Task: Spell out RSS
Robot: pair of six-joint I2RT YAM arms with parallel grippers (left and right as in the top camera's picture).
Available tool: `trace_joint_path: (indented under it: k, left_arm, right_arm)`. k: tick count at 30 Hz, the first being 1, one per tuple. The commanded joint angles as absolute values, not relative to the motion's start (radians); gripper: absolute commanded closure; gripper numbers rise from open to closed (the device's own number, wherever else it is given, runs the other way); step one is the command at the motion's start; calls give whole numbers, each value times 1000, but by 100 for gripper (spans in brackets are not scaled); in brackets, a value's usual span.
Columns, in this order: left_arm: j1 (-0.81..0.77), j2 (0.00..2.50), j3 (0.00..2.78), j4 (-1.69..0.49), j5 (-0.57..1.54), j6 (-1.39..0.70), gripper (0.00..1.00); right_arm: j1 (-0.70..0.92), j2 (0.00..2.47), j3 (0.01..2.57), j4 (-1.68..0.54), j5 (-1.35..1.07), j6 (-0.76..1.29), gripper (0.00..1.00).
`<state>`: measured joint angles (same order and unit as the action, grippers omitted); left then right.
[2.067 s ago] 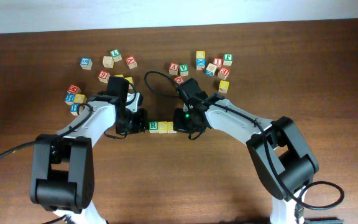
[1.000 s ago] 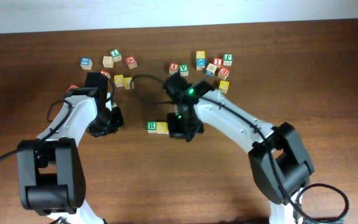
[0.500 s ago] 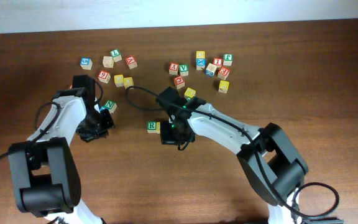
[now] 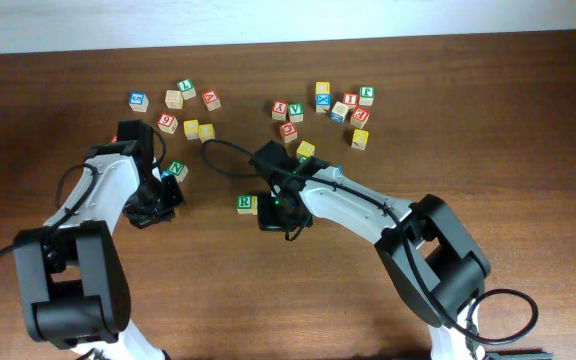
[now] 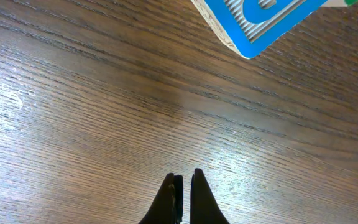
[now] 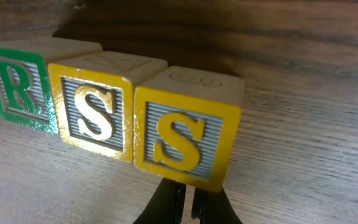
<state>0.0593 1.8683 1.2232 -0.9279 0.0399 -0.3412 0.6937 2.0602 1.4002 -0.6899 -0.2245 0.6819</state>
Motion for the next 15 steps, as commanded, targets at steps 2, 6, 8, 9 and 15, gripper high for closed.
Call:
trace_joint_path:
  k: [2, 6, 8, 9, 15]
  left_arm:
    - [62, 1842, 1239, -930, 30, -355, 100]
    - [62, 1842, 1239, -930, 30, -355, 100]
    - [62, 1842, 1239, -930, 30, -355, 100]
    - [62, 1842, 1239, -930, 30, -355, 100]
    - [62, 1842, 1239, -930, 30, -355, 99]
  right_arm:
    - [694, 2071, 1391, -680, -198, 690, 96]
    - [694, 2071, 1391, -669, -198, 690, 96]
    - [694, 2071, 1391, -666, -198, 690, 96]
    - [694, 2071, 1391, -665, -198, 690, 96]
    - [694, 2071, 1391, -664, -189, 689, 96]
